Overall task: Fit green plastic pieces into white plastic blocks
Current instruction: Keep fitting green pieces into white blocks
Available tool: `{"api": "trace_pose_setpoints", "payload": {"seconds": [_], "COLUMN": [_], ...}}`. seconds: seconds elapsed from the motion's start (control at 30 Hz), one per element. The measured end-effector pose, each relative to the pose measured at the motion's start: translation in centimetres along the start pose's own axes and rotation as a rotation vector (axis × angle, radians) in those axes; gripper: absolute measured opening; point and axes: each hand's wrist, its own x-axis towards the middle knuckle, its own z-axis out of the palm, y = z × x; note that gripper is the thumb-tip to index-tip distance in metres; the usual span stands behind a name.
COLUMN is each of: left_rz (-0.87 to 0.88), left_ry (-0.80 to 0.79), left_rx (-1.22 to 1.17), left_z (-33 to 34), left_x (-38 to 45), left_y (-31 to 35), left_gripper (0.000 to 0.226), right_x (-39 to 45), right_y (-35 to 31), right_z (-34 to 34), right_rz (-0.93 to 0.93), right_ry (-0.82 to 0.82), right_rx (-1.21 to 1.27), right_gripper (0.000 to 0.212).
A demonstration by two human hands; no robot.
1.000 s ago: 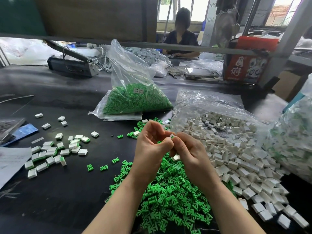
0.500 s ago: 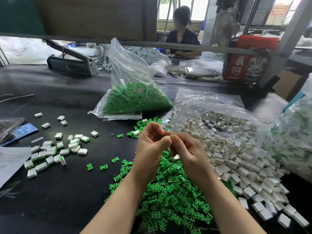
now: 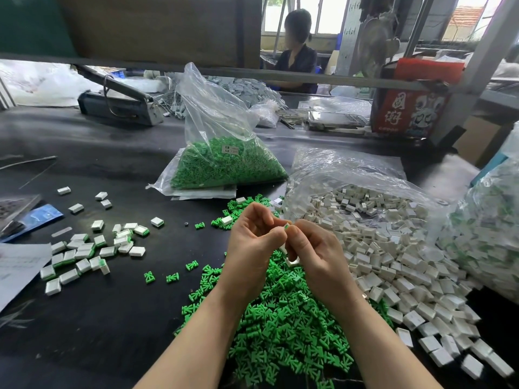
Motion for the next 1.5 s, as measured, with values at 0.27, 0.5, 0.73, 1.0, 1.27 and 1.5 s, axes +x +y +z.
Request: {"api": "trace_pose_setpoints", "payload": {"seconds": [0.27,0.5,0.73,1.0,1.27,1.5], "left_rz": [-0.025,-0.017,0.032,0.034,0.021,0.018], "left_ry": [-0.006,0.014,0.051,0.039,0.04,0.045], "left_rx": [-0.037,-0.041,0.001,0.019,0.01,0.021], "left_z": [0.28,0.73,0.51,0.58,0.44,0.28], "left_x": [-0.07,-0.21,-0.04,-0.24,-0.05,-0.05], "left_y": [0.13,0.42,0.4,0.52,0.52,0.46], "left_gripper": [0.028,0.024,0.02,0.015,0.013,0.016], "right_x": [-0.1,-0.13,0.02,-0.02,0.05,-0.04], "right_y": [-0.35,0.21,0.57,0.44,0.2,0.24], "right_z": [-0.04,0.04,0.04,0.38,0.35,0.25], "right_rz": [0.018,0.061,0.087,0.109,0.099,0.106], "right_ry": [0.023,-0.029,-0.067,-0.069,-0.052,-0.049], "right_rx": [0.015,0.118,0.196,0.223,0.244,0.235], "right_gripper": [0.032,0.037,0.039,0.043,0.045,0.039]}}
